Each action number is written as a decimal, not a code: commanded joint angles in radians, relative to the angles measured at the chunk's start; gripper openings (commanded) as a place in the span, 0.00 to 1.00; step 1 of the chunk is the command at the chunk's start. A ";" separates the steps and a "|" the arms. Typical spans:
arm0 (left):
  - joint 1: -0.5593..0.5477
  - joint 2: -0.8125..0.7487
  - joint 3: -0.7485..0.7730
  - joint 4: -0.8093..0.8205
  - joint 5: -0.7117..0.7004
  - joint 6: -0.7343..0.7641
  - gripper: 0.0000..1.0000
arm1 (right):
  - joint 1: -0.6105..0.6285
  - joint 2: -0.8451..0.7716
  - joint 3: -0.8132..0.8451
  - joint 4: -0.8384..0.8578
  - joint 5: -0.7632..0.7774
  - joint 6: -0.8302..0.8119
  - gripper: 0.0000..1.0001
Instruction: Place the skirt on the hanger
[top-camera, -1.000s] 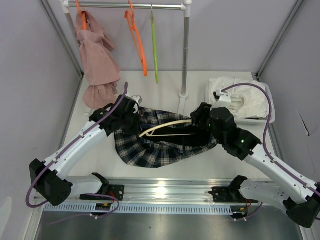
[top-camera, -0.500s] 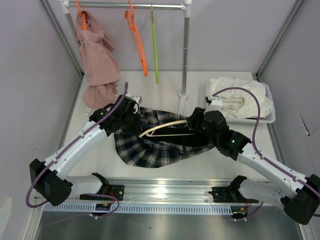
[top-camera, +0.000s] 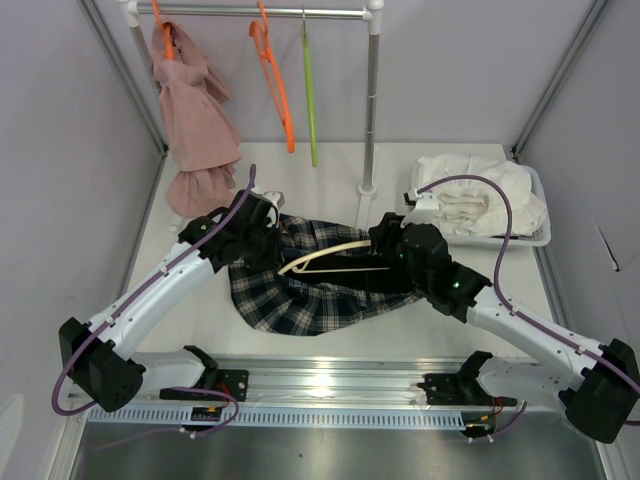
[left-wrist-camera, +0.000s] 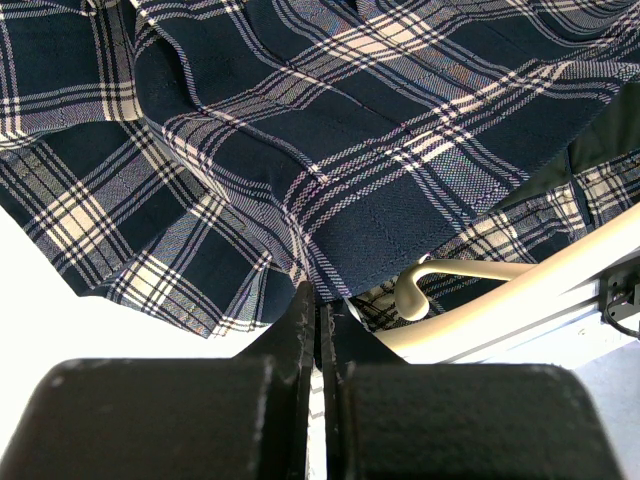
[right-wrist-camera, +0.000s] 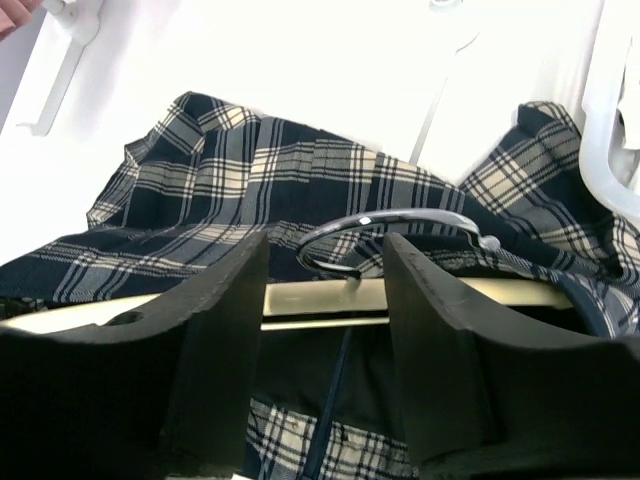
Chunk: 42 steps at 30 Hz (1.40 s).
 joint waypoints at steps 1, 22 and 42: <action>-0.011 -0.001 0.038 0.019 -0.001 0.014 0.00 | 0.006 0.017 -0.007 0.090 0.042 -0.031 0.52; -0.026 -0.006 0.133 -0.057 0.013 0.001 0.00 | 0.122 0.062 -0.053 0.194 0.341 -0.178 0.00; -0.026 0.017 0.249 -0.277 -0.024 -0.020 0.00 | 0.215 0.123 -0.142 0.674 0.709 -0.675 0.00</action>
